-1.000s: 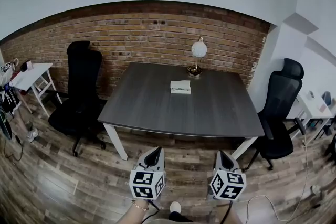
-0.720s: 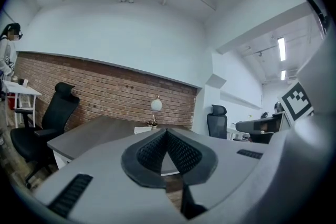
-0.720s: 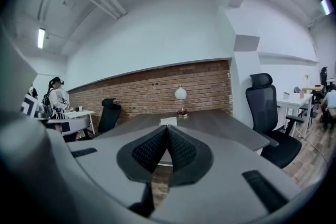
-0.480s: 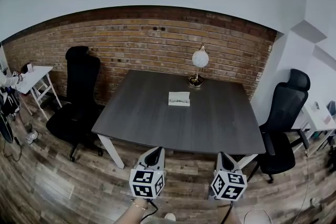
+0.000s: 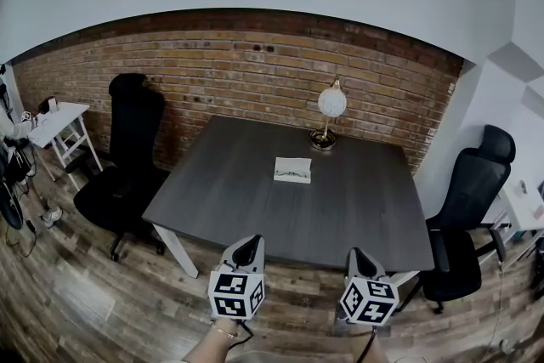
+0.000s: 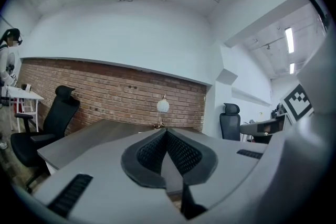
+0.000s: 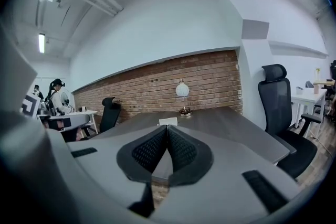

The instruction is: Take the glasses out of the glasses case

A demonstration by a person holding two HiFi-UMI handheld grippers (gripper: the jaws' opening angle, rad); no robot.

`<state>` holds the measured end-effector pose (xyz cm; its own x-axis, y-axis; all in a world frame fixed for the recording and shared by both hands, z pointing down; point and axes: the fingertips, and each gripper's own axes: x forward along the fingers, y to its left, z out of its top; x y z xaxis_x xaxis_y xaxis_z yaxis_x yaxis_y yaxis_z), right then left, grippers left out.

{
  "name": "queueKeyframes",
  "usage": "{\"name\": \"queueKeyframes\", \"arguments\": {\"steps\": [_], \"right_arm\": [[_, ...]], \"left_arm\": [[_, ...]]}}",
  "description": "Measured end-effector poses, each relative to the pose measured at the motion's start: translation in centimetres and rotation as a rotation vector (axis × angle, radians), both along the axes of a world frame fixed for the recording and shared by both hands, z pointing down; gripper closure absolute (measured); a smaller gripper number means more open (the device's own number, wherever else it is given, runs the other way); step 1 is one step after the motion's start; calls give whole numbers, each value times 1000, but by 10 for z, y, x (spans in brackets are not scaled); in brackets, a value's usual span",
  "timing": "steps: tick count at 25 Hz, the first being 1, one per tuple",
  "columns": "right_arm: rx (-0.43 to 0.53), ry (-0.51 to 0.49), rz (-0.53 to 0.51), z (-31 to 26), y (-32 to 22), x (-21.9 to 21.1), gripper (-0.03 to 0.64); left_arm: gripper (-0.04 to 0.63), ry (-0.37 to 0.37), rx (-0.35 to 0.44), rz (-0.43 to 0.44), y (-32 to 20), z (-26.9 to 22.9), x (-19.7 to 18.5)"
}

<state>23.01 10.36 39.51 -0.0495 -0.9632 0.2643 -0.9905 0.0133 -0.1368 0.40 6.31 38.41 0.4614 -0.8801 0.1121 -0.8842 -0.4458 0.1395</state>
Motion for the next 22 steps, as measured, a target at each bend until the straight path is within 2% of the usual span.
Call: {"name": "queueKeyframes", "arguments": {"steps": [8,14,22], "right_arm": [[-29,-15,-22,12,-23,3,584],[-46,-33,-7,23,-34,10,584],[-45,-49,35,29,-64,30,584]], "left_arm": [[578,-17,-26,-13,-20,11,3],[578,-38,-18,-30,-35,15,6],[578,-23,-8,-11,-72,19,18]]}}
